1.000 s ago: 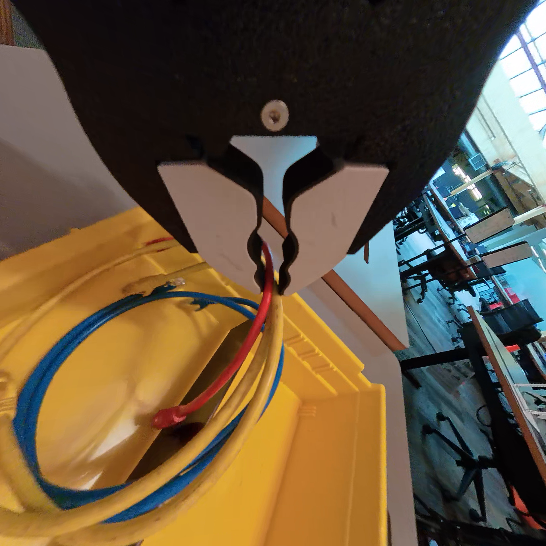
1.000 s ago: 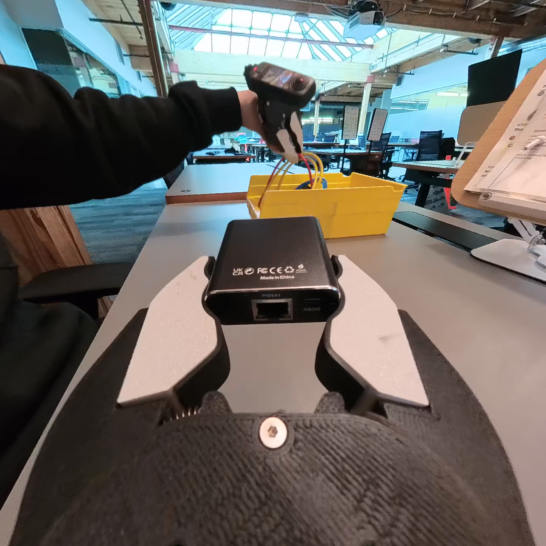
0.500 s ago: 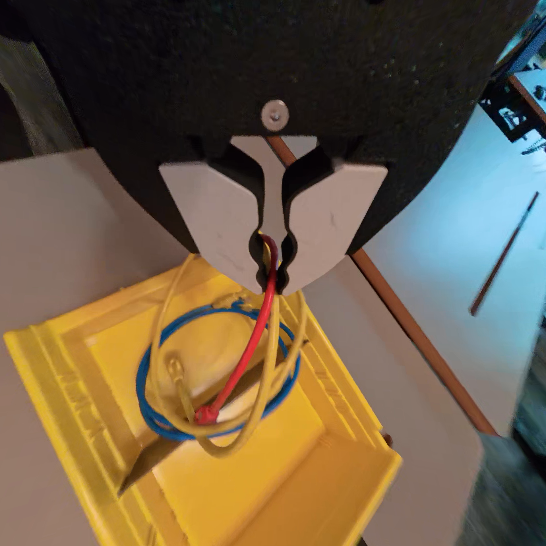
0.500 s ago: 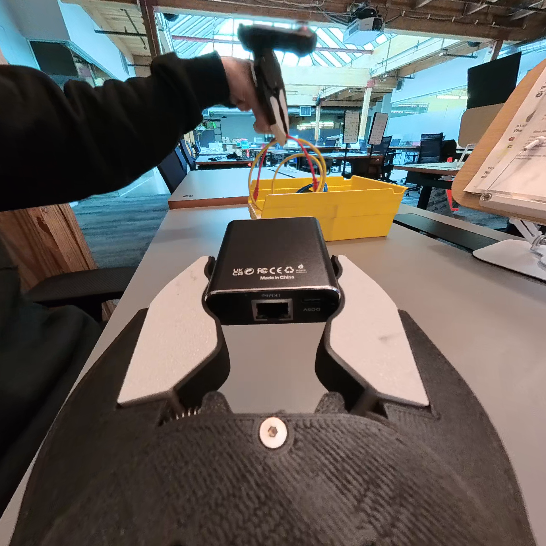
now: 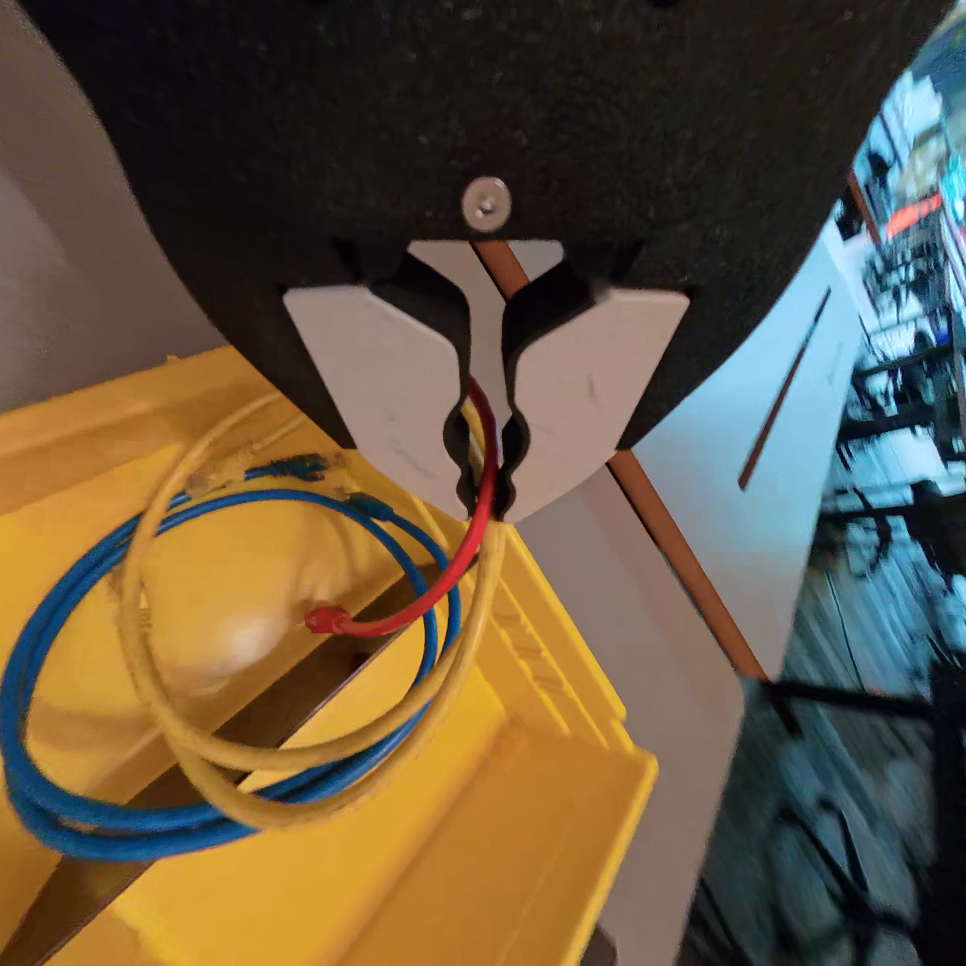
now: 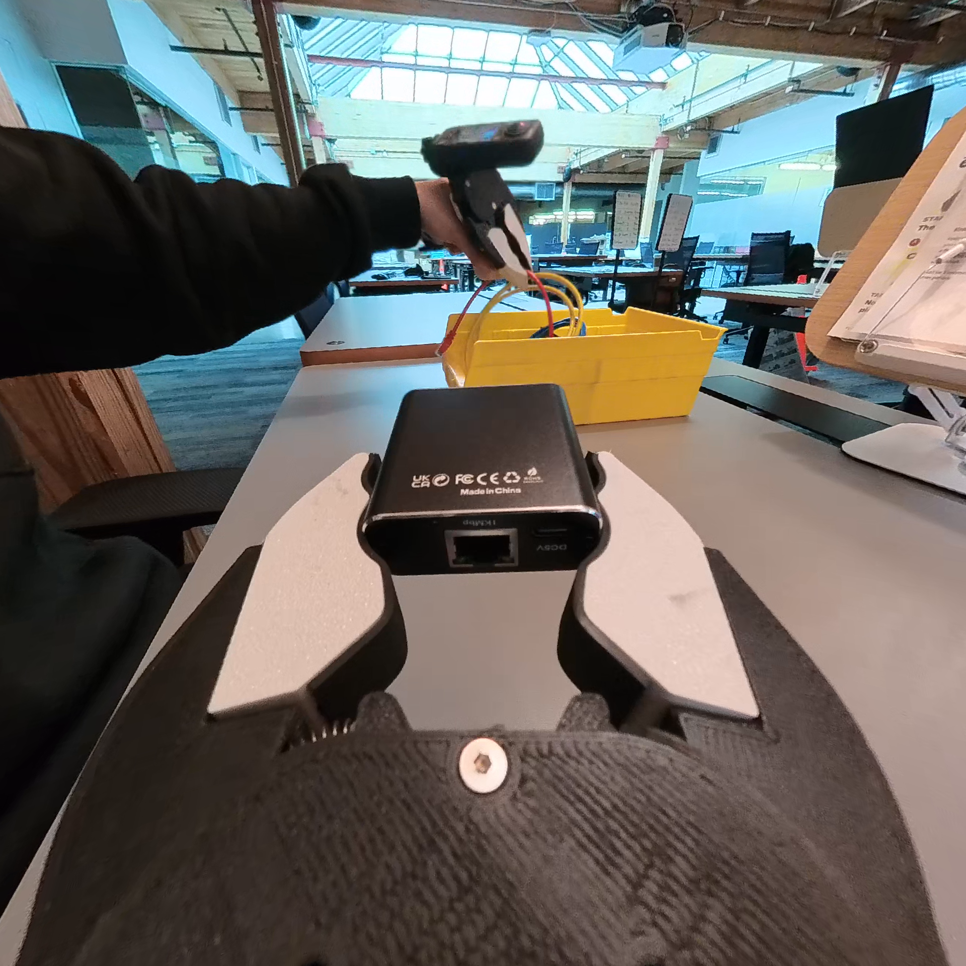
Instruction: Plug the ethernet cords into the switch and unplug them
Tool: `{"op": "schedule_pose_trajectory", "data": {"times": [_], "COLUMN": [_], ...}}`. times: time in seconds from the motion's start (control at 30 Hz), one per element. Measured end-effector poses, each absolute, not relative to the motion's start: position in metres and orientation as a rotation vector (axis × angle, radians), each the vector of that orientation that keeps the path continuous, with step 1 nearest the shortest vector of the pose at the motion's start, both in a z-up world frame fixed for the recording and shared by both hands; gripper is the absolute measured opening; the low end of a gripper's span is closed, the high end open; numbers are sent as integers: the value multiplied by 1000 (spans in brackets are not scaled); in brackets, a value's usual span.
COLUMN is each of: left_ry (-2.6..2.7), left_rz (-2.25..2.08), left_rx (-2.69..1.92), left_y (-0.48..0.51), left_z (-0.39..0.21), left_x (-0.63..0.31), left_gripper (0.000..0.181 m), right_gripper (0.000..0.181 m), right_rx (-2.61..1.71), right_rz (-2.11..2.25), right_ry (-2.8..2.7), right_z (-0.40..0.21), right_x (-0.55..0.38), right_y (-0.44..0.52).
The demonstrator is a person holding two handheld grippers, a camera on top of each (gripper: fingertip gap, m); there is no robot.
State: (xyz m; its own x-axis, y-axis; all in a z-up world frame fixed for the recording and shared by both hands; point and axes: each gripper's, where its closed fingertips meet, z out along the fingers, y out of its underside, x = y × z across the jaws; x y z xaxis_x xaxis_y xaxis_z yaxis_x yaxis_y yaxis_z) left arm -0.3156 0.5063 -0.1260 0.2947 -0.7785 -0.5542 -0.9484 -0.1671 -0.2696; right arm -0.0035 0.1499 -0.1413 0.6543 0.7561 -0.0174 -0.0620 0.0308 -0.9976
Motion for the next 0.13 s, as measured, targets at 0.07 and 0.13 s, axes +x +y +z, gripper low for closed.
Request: {"op": "schedule_pose_trajectory", "data": {"times": [0.07,0.13], "left_ry": [1569,1575], "left_rz": [311,325], "left_rx": [-1999,-2023], "left_y": [498,494], "left_z": [-125,-121], "left_x": [-312,-317], "left_gripper": [6,6], "right_gripper": [74,74], "right_rx": [-1411,-1408], "right_rz": [702,698], "right_ry": [-630,-628], "right_z": [-141,-141], "right_x": [-4,-3], "right_y": [150,150]}}
